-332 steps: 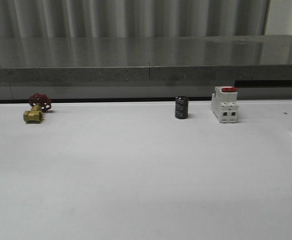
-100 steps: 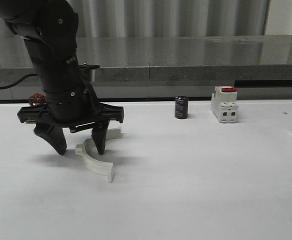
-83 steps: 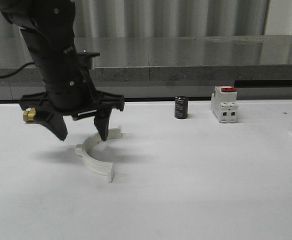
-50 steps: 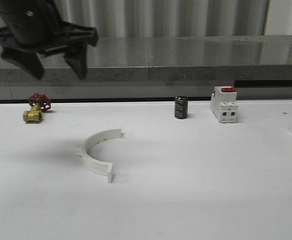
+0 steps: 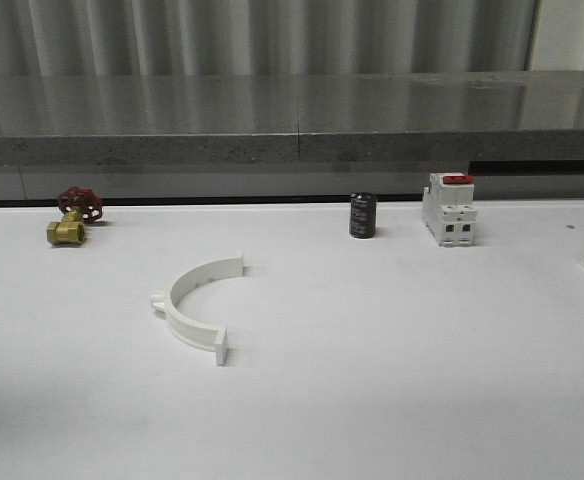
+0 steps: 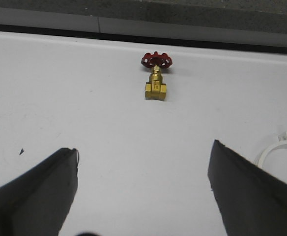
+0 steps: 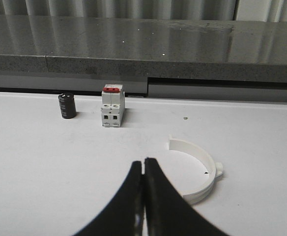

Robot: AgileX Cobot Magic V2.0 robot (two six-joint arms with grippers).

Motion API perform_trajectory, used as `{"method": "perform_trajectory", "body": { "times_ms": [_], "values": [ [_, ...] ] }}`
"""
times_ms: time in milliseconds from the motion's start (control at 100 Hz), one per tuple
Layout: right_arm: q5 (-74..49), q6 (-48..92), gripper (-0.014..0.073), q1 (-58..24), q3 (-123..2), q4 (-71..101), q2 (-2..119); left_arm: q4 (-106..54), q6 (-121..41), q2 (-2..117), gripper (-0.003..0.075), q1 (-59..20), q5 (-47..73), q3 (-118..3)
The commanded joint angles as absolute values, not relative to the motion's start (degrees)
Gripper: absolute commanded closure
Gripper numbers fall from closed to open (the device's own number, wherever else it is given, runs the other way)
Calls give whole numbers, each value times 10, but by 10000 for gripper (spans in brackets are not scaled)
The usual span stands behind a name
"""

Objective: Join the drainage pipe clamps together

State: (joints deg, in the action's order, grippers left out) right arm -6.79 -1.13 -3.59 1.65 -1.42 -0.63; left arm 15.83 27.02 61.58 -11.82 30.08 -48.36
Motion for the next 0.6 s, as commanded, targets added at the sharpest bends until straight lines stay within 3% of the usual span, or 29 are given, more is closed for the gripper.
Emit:
{"method": "perform_trajectory", "body": {
  "times_ms": [0,450,590],
  "values": [
    [-20,-9,661,-37,5,-18,-17,162,268,553,177,-114,258,-455],
    [-20,-9,661,-37,5,-18,-17,149,268,289,180,-114,247,-278],
    [-20,-9,661,-37,5,-18,-17,150,265,243,298,-114,248,-255]
  ]
}}
